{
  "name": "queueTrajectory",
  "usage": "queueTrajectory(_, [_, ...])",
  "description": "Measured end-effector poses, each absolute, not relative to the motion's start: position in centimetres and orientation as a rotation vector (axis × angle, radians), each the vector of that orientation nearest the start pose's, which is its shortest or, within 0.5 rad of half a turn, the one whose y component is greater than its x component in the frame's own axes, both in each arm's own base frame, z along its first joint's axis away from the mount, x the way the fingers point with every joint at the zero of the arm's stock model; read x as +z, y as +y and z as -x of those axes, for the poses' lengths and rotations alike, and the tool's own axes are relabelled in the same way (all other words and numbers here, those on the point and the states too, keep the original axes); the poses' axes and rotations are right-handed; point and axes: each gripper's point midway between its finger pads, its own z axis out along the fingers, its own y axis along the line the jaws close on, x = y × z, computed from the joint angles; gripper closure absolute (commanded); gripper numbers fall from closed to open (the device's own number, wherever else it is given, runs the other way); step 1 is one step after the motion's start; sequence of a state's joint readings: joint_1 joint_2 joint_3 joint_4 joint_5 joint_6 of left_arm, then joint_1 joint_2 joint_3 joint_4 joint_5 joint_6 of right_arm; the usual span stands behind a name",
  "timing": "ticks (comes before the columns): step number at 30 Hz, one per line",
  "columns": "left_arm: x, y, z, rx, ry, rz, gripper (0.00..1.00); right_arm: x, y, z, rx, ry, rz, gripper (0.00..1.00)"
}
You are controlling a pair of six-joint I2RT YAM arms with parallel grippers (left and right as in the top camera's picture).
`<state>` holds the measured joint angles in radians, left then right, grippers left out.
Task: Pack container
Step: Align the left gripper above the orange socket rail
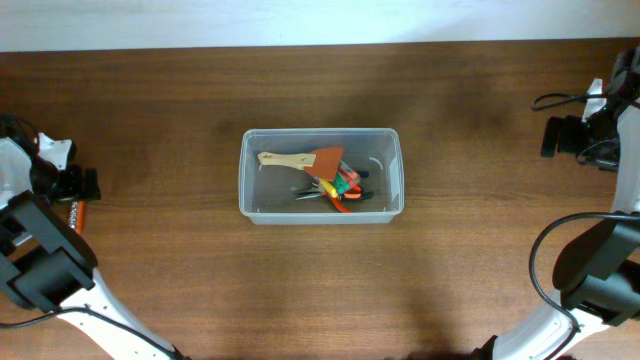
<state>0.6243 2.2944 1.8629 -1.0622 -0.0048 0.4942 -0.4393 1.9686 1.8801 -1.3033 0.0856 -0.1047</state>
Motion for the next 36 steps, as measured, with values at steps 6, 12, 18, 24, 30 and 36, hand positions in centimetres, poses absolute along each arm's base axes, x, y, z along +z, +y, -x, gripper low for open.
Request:
queueTrajectory(6, [0.2,26.7,-37.2,0.028,3.096,0.201,0.01,15.4,-19.0,-37.0,-0.195,2.942,-0.508,0.01])
queueTrajectory(12, [0.1,26.6,-37.5,0.014,3.085,0.188,0.01,15.4,-19.0,-37.0,-0.195,2.942,-0.509,0.01])
queueTrajectory(18, [0.1,26.6,-37.5,0.014,3.085,0.182,0.01,15.4,-19.0,-37.0,-0.195,2.942,-0.508,0.01])
queueTrajectory(24, [0.1,26.6,-37.5,0.014,3.086,0.183,0.01,15.4,-19.0,-37.0,-0.195,2.942,-0.508,0.01])
queueTrajectory(30, [0.1,26.6,-37.5,0.014,3.087,0.183,0.01,15.4,-19.0,-37.0,-0.195,2.942,-0.508,0.01])
queueTrajectory(36, [0.1,26.7,-37.4,0.02,3.09,0.183,0.01,15.4,-19.0,-37.0,-0.195,2.942,-0.51,0.01])
